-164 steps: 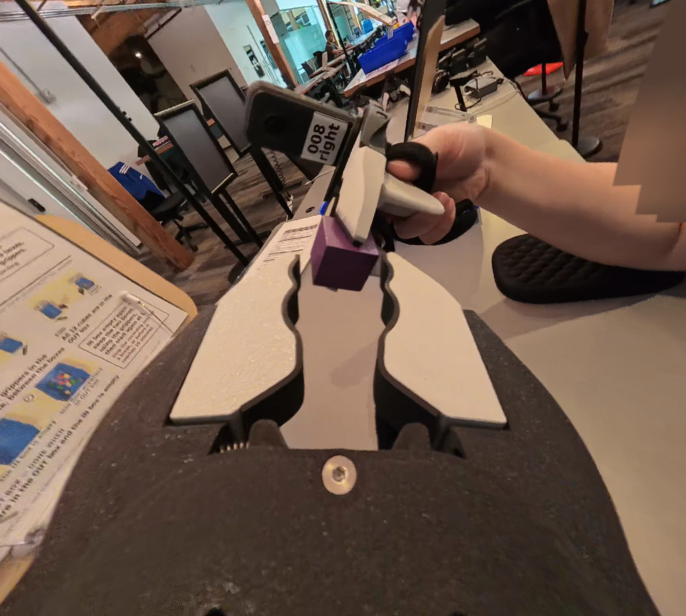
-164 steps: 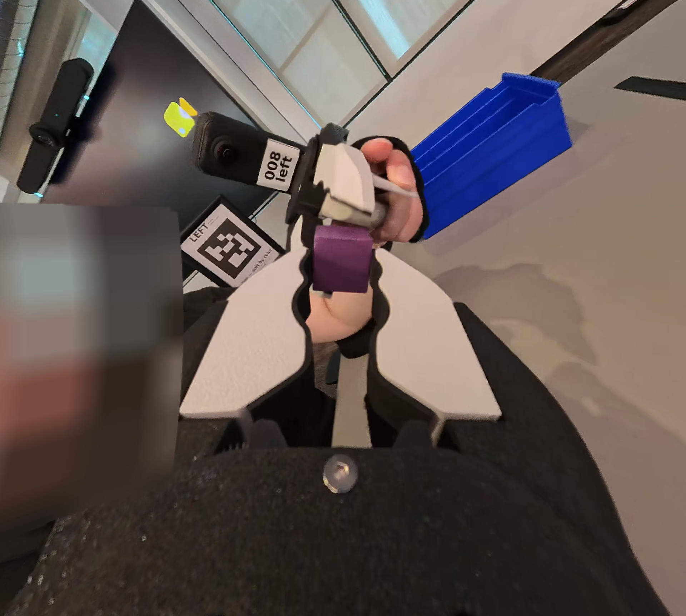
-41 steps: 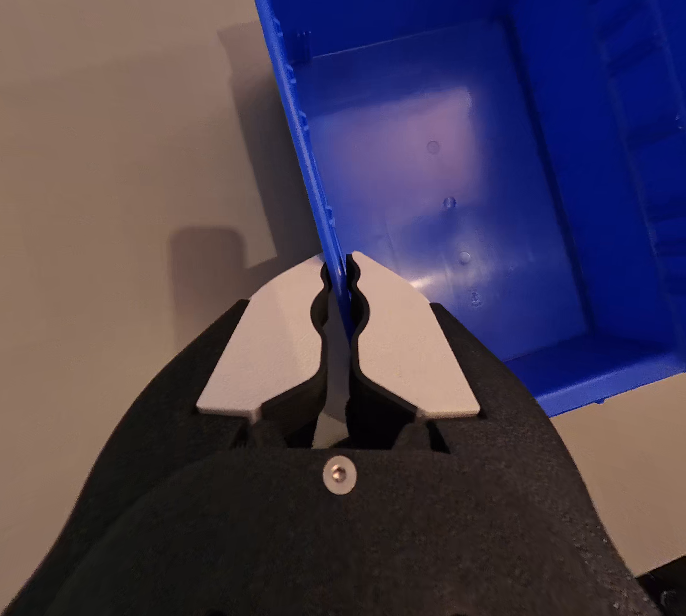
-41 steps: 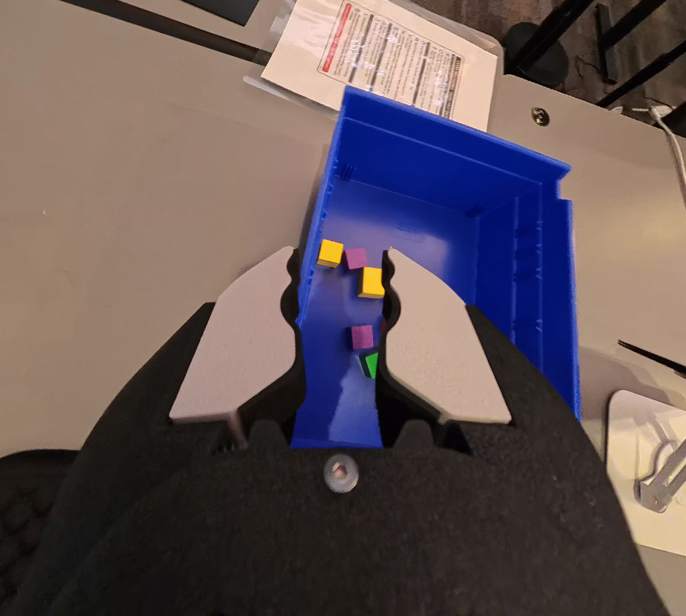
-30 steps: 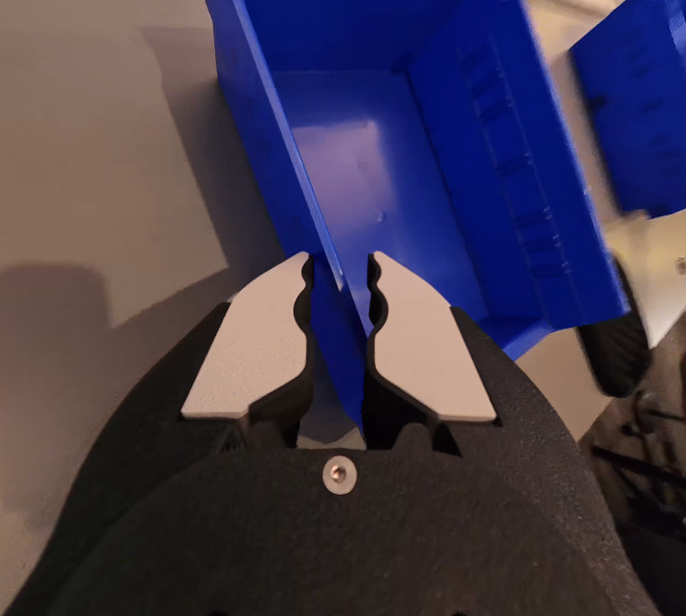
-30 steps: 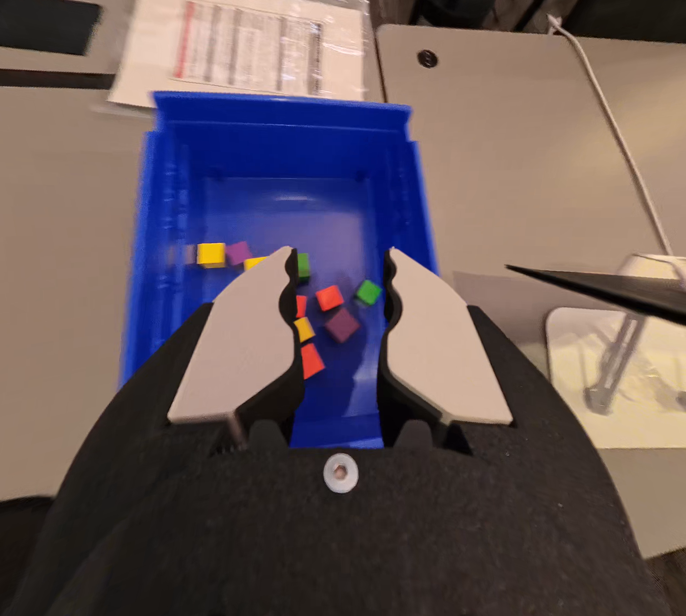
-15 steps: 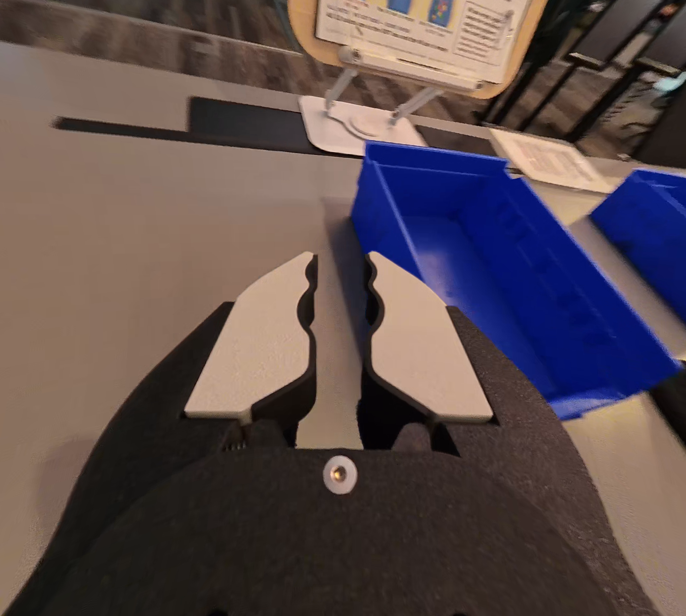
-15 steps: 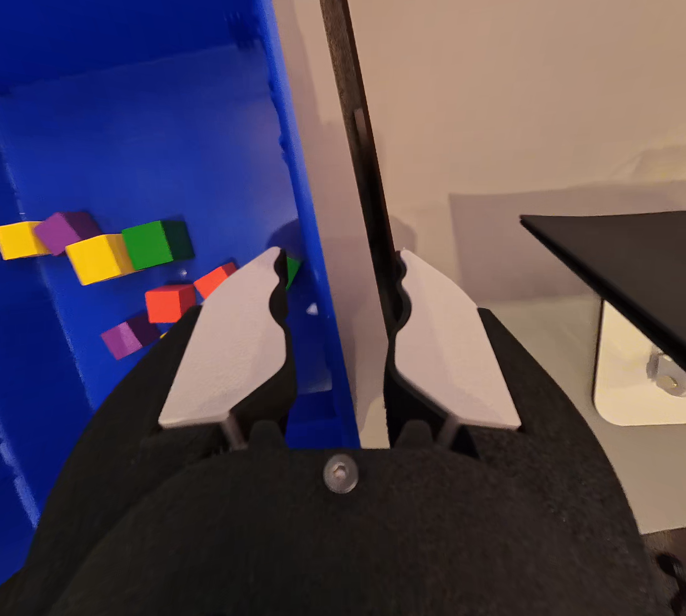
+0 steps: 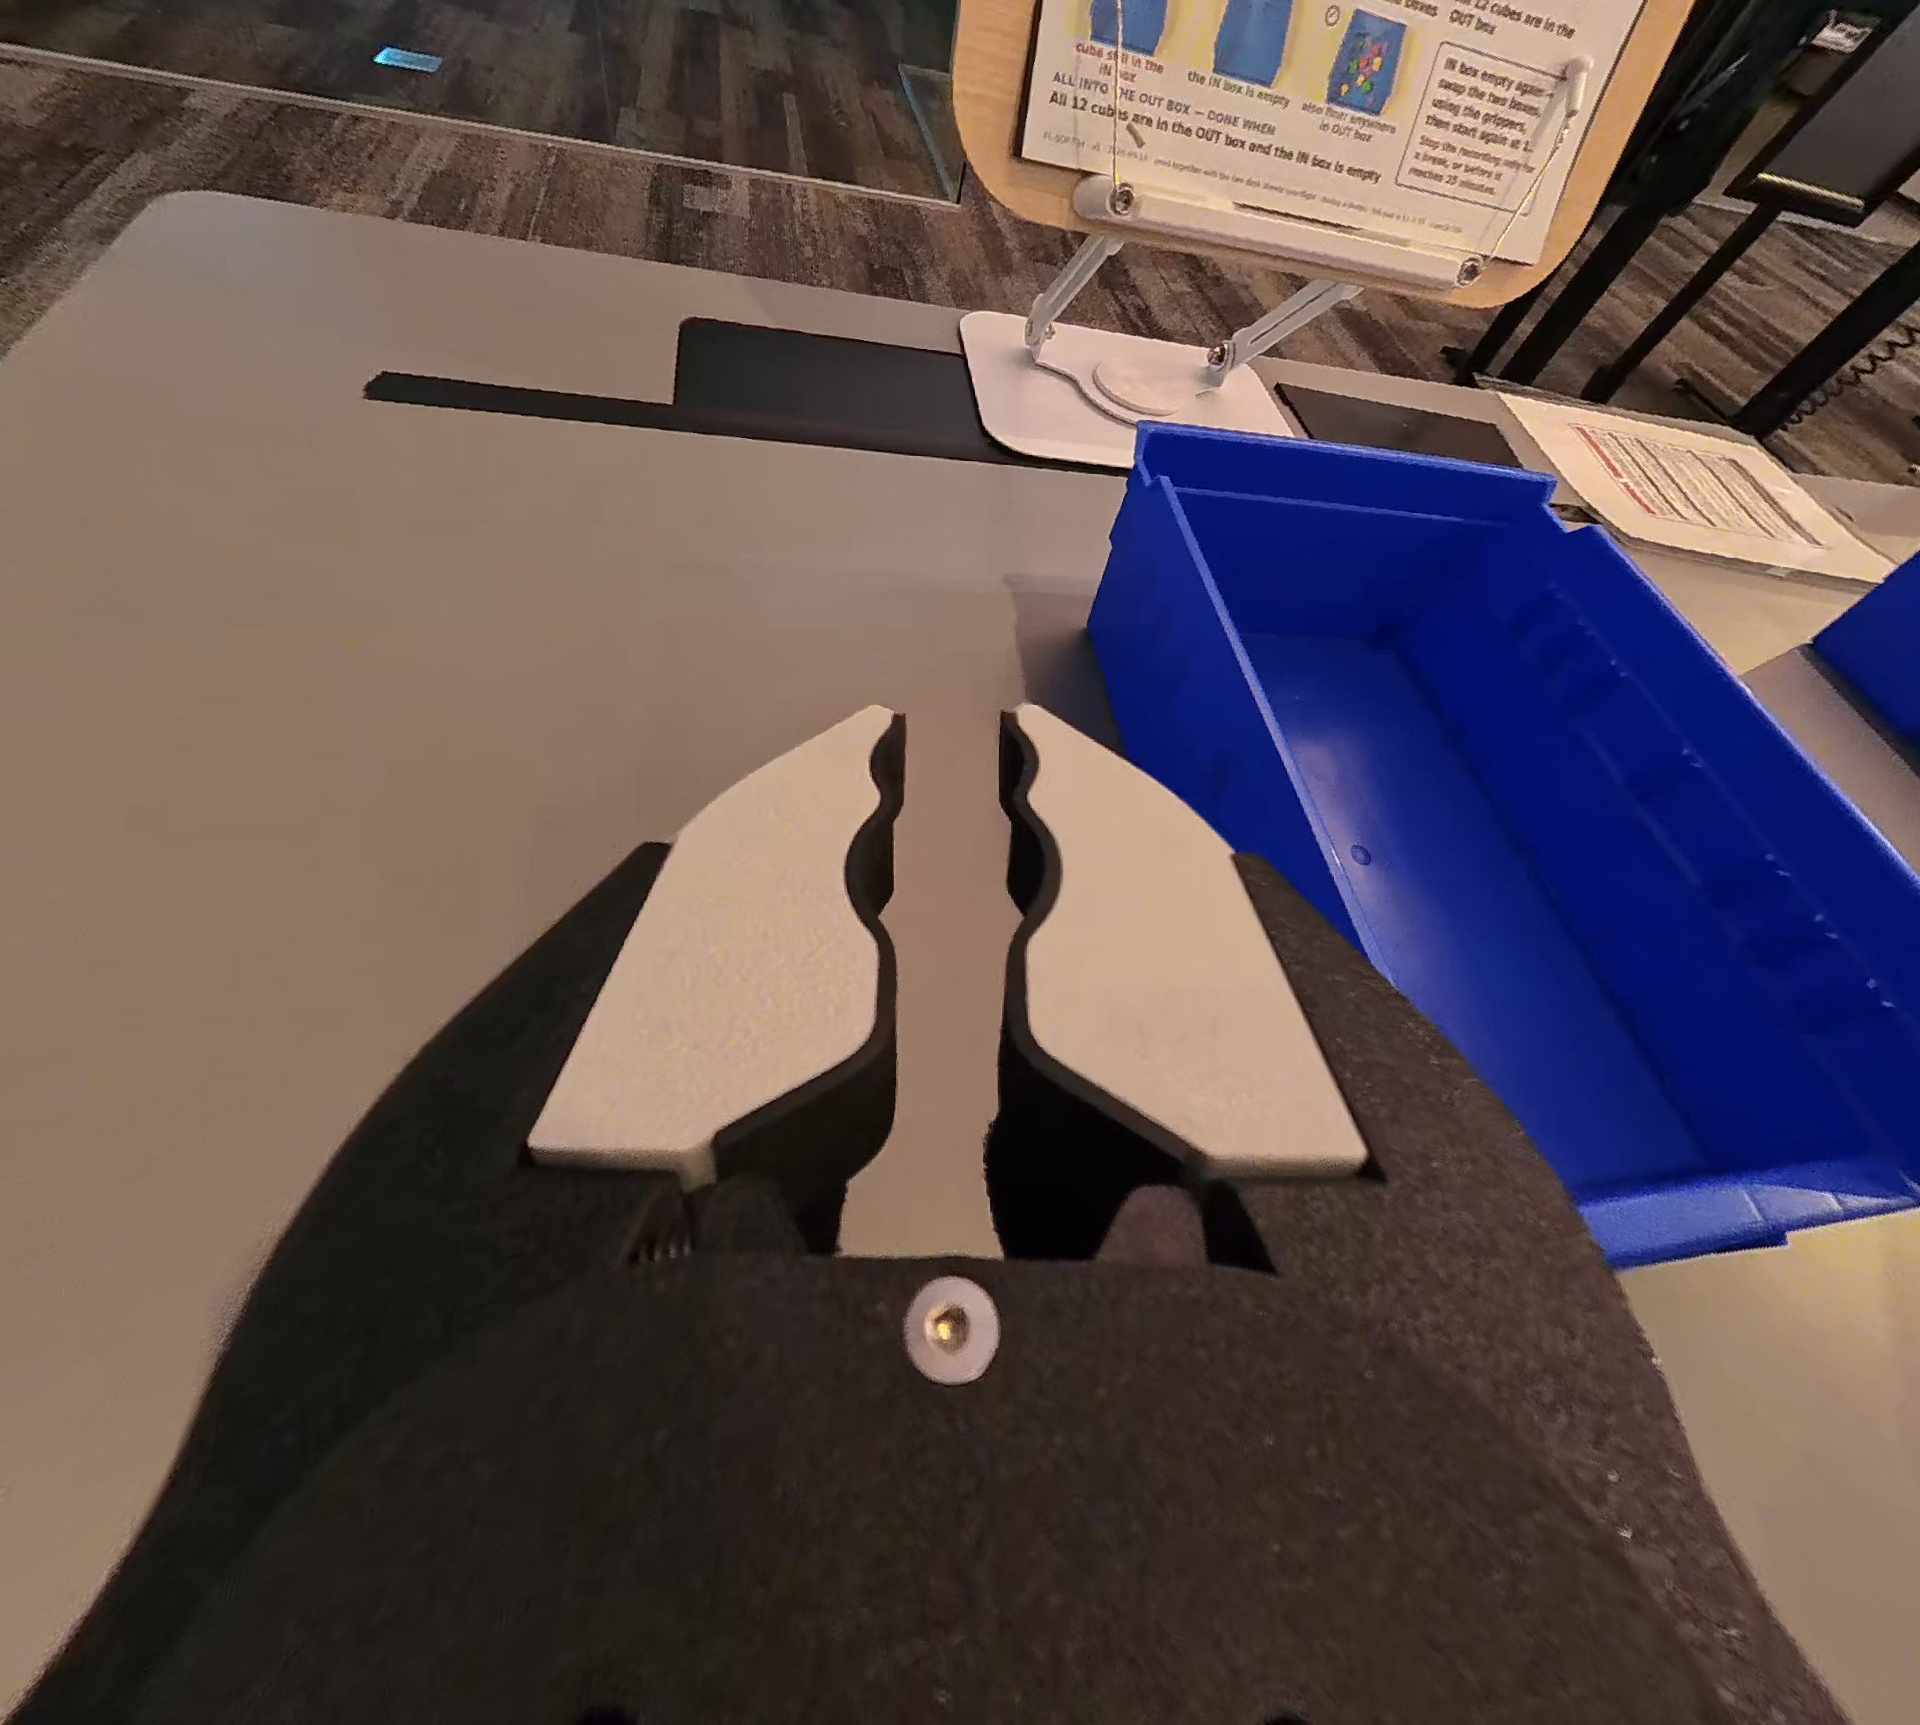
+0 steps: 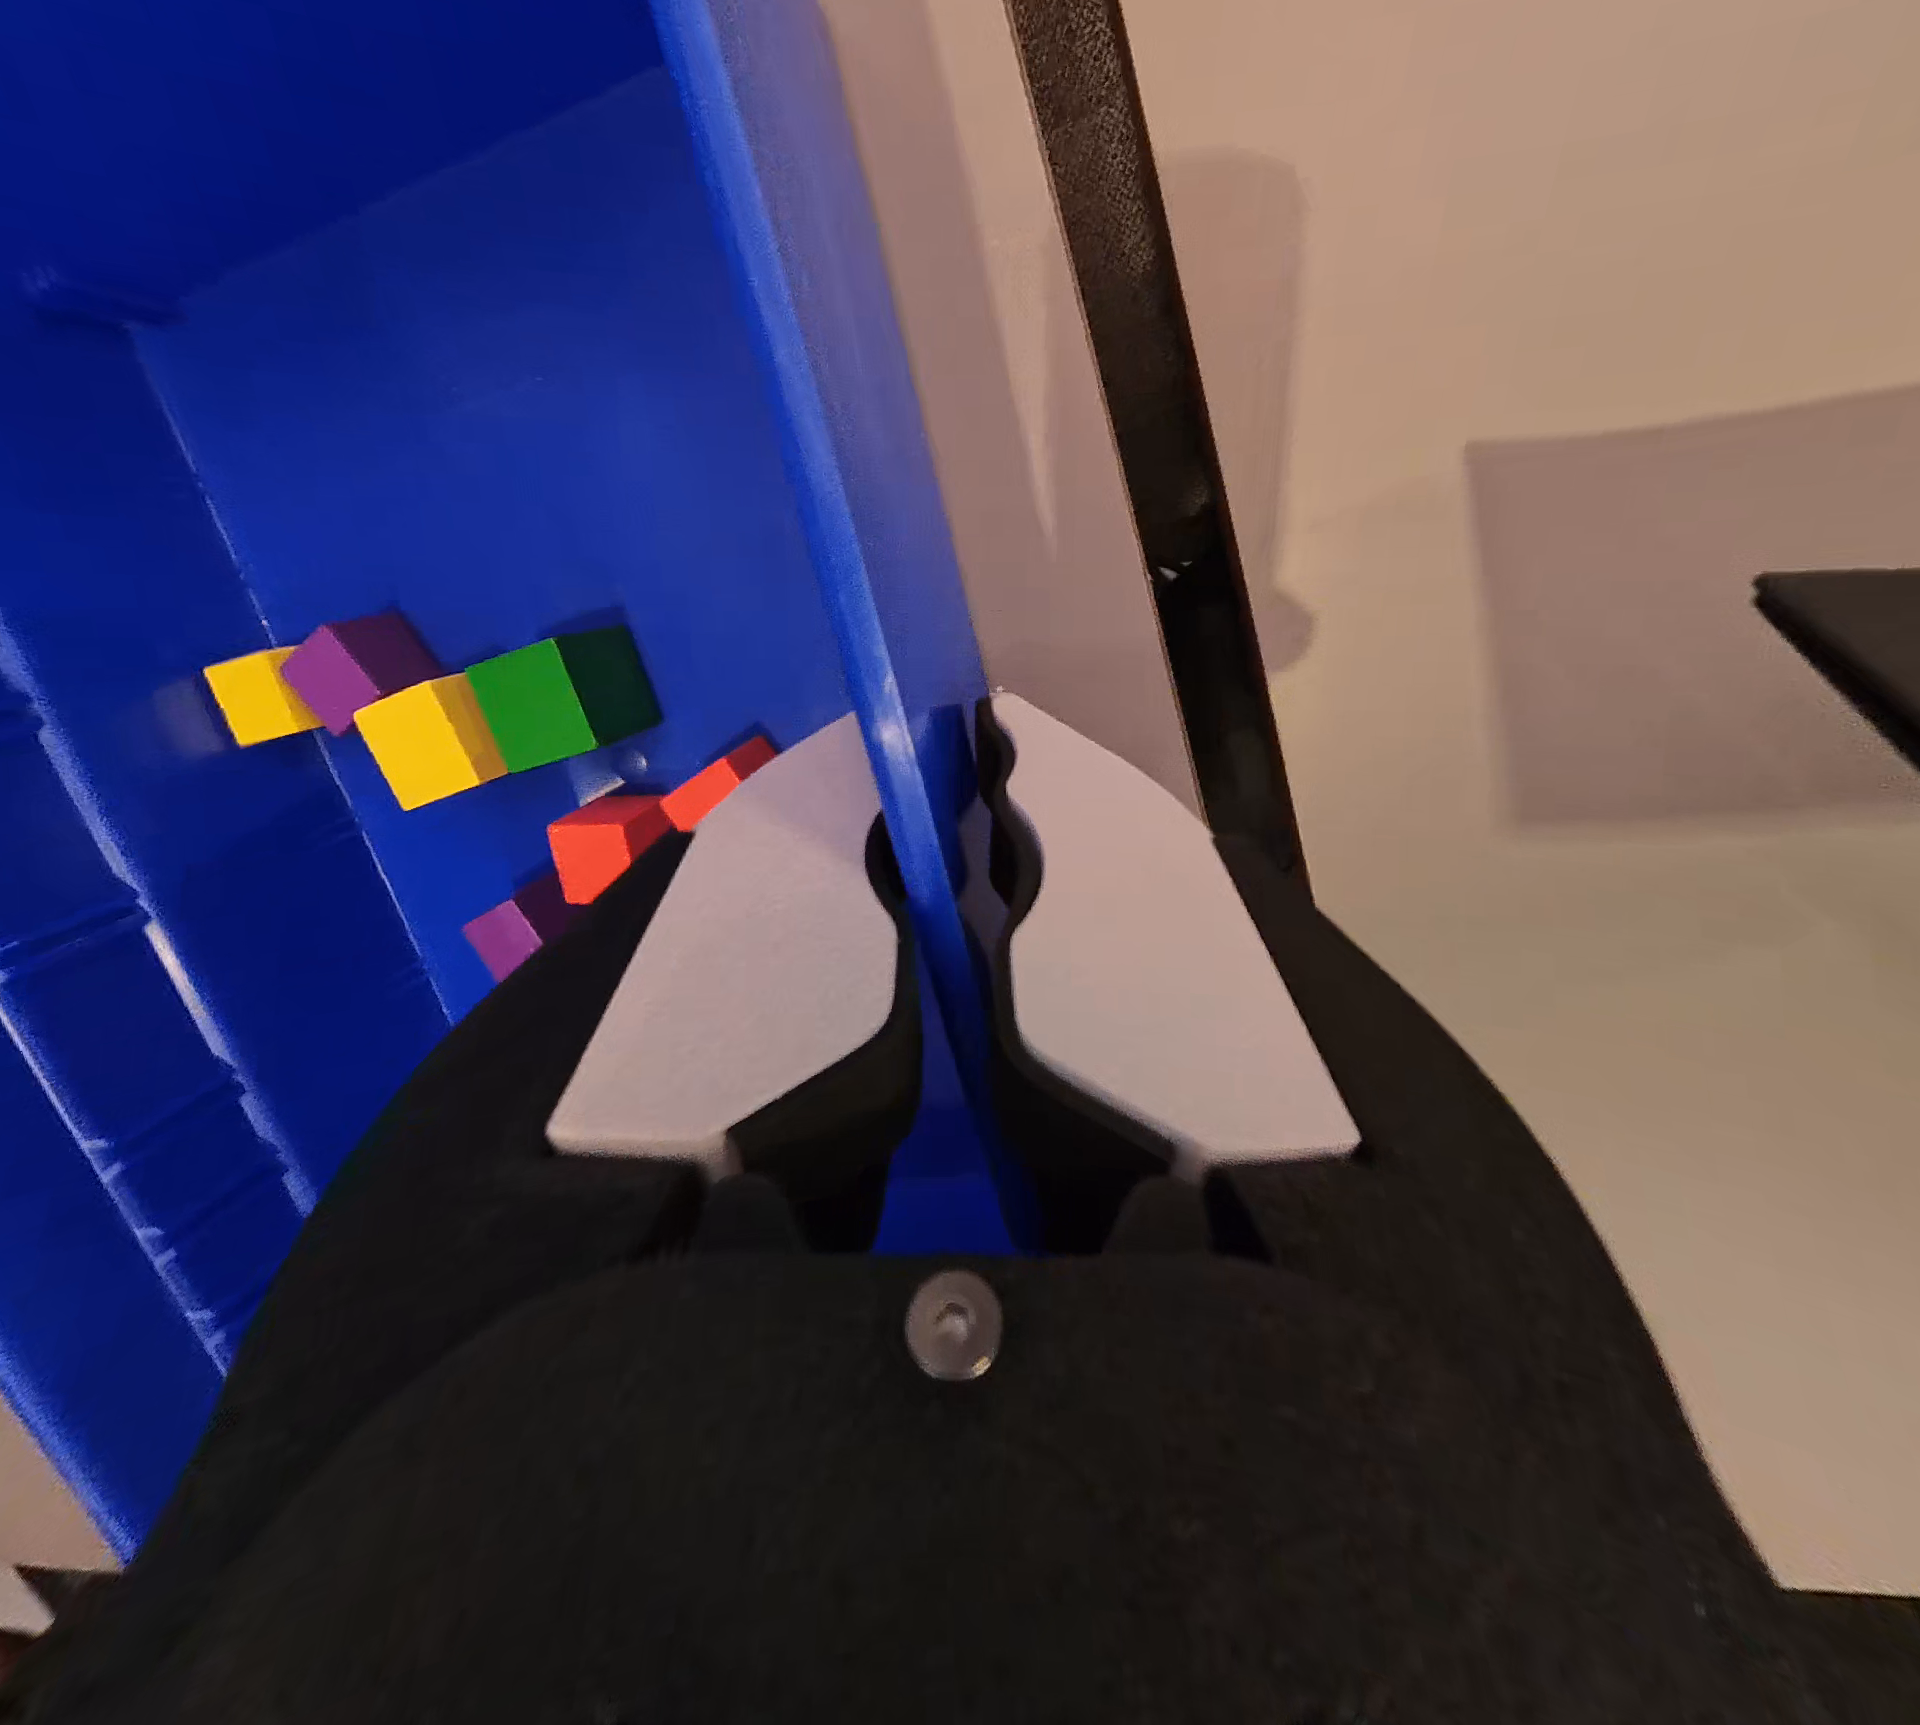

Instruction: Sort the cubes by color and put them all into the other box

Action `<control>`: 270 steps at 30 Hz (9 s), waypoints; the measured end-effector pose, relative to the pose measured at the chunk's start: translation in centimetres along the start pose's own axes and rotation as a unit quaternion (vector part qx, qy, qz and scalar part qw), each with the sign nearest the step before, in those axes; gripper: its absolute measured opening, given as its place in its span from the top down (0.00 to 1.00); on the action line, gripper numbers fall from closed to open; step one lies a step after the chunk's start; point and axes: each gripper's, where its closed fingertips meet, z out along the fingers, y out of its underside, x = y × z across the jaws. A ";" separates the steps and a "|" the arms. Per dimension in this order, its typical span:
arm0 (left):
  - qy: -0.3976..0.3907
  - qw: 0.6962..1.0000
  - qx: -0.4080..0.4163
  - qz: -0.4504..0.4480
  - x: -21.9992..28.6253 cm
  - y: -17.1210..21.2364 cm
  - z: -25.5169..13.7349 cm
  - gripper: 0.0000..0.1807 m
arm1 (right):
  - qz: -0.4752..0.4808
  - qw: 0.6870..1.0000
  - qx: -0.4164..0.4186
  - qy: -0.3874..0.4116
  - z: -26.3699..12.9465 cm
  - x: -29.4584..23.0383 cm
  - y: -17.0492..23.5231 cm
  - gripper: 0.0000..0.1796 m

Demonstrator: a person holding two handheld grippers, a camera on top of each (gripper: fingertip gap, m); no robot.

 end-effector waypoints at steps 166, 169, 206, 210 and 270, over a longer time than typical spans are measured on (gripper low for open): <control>-0.066 0.983 -0.026 0.172 -11.1 4.1 -7.7 0.89 | -0.320 0.946 -0.030 -0.027 5.8 -48.7 17.2 0.95; -0.054 0.982 -0.028 0.177 -10.1 4.3 -7.3 0.90 | -0.320 0.946 -0.031 -0.034 5.8 -48.4 17.0 0.95; -0.024 0.975 -0.054 0.213 -6.3 5.9 -6.2 0.94 | -0.287 0.952 -0.094 -0.041 4.6 -43.1 15.3 0.97; -0.021 0.975 -0.056 0.212 -6.2 5.9 -6.1 0.94 | -0.287 0.951 -0.107 -0.048 3.9 -42.4 15.2 0.98; -0.064 0.966 -0.090 0.234 -0.2 4.6 -1.7 0.94 | -0.108 0.992 -0.053 -0.048 -1.3 -0.5 2.1 0.81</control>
